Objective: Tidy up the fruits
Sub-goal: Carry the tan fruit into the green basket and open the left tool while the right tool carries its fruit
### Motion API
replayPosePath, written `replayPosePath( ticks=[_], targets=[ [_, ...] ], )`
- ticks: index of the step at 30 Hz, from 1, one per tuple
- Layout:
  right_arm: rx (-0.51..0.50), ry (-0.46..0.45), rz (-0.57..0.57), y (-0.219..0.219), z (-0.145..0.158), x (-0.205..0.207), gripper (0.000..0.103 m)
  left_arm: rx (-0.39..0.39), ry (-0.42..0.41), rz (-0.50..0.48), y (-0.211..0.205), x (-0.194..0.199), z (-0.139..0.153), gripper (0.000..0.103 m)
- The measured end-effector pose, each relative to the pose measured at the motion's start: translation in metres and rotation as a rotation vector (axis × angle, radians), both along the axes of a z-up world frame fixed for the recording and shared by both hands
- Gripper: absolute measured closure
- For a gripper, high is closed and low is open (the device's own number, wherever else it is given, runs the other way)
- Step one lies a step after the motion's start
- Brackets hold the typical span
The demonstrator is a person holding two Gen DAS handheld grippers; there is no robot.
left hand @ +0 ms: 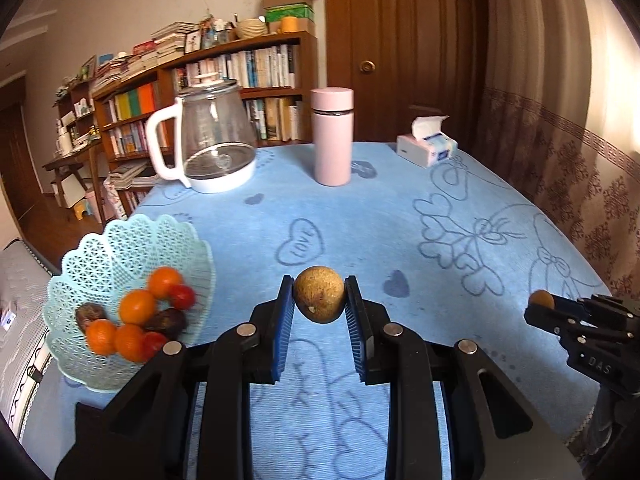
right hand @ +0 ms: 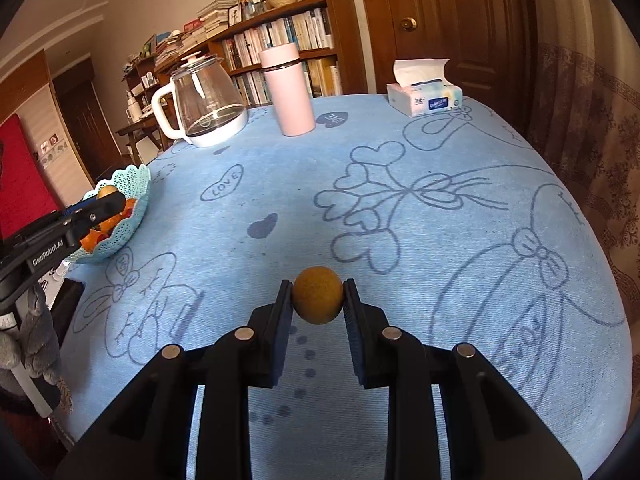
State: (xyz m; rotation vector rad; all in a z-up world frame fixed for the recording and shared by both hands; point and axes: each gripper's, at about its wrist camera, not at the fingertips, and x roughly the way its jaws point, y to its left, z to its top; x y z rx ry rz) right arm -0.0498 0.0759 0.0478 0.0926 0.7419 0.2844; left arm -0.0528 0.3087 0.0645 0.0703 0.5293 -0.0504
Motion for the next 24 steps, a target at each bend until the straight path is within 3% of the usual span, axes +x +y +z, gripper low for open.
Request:
replayPosePath(
  ticks=[8, 24],
  targets=[
    [0.018, -0.004, 0.039, 0.029, 0.004, 0.005, 0.077, 0.011, -0.059, 0.118, 0.044, 0.001, 0.015, 0.077],
    [-0.027, -0.021, 0.178, 0.102, 0.017, 0.018, 0.077, -0.032, -0.031, 0.297, 0.116, 0.024, 0.010, 0.077]
  ],
)
